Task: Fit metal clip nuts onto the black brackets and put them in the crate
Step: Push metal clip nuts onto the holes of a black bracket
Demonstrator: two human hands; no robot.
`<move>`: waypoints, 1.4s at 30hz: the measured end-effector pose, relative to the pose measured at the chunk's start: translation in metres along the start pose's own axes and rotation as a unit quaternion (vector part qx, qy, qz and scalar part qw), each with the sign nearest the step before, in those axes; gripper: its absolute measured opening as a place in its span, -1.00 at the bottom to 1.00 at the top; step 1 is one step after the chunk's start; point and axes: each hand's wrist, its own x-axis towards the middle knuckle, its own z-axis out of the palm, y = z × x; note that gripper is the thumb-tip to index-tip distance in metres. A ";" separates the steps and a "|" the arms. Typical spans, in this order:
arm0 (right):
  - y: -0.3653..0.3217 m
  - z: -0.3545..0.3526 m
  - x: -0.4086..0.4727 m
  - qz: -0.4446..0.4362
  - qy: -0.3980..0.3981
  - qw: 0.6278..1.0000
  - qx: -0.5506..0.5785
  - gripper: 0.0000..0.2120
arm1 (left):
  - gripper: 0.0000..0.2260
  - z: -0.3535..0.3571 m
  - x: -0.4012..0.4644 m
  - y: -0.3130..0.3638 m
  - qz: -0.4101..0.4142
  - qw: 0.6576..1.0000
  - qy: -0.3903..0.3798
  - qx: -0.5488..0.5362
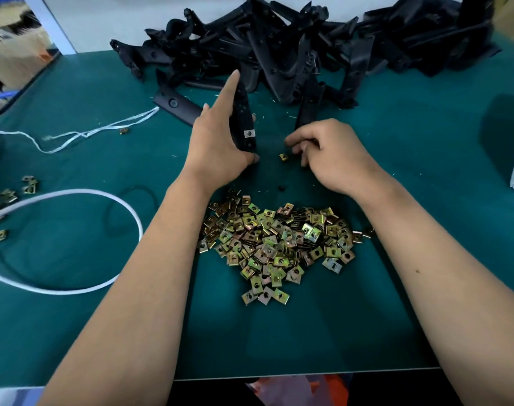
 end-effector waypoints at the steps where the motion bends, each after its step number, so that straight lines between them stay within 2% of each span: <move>1: 0.001 0.000 0.000 0.004 0.002 1.000 0.009 -0.66 | 0.14 0.000 0.000 0.000 -0.001 1.000 -0.001 -0.001; 6: -0.005 0.008 0.001 -0.055 -0.006 0.996 -0.071 -0.82 | 0.13 0.001 -0.001 -0.001 0.002 1.000 -0.006 -0.018; 9: -0.005 0.007 0.001 -0.057 0.007 0.996 -0.068 -0.87 | 0.14 0.002 -0.001 -0.001 0.012 1.000 -0.014 -0.019; 11: -0.003 0.005 -0.001 -0.047 0.026 0.998 -0.017 -0.88 | 0.14 0.003 -0.001 -0.001 0.016 0.999 -0.020 -0.022; 13: -0.001 0.004 -0.002 -0.020 0.042 0.994 0.099 -0.88 | 0.15 0.005 -0.001 -0.001 0.020 0.999 -0.027 -0.031; 17: -0.004 0.000 -0.003 0.031 0.074 0.949 0.305 -0.95 | 0.14 0.009 -0.004 0.007 0.044 0.997 -0.039 -0.043; 18: -0.005 -0.002 -0.003 0.040 0.084 0.937 0.335 -0.98 | 0.14 0.010 -0.005 0.010 0.048 0.997 -0.044 -0.044; 22: -0.004 -0.005 -0.003 0.068 0.120 0.910 0.390 -0.80 | 0.13 0.015 -0.010 0.017 0.076 0.994 -0.064 -0.050; 25: -0.004 -0.006 -0.002 0.079 0.118 0.890 0.433 -0.80 | 0.14 0.019 -0.011 0.021 0.086 0.993 -0.067 -0.041; 30: -0.008 -0.002 -0.003 0.081 0.107 0.901 0.413 -0.77 | 0.15 0.025 -0.010 0.021 0.091 0.993 -0.068 -0.041; 42: -0.008 0.005 -0.002 0.086 0.139 0.909 0.384 -0.76 | 0.15 0.035 -0.010 0.024 0.111 0.988 -0.068 -0.089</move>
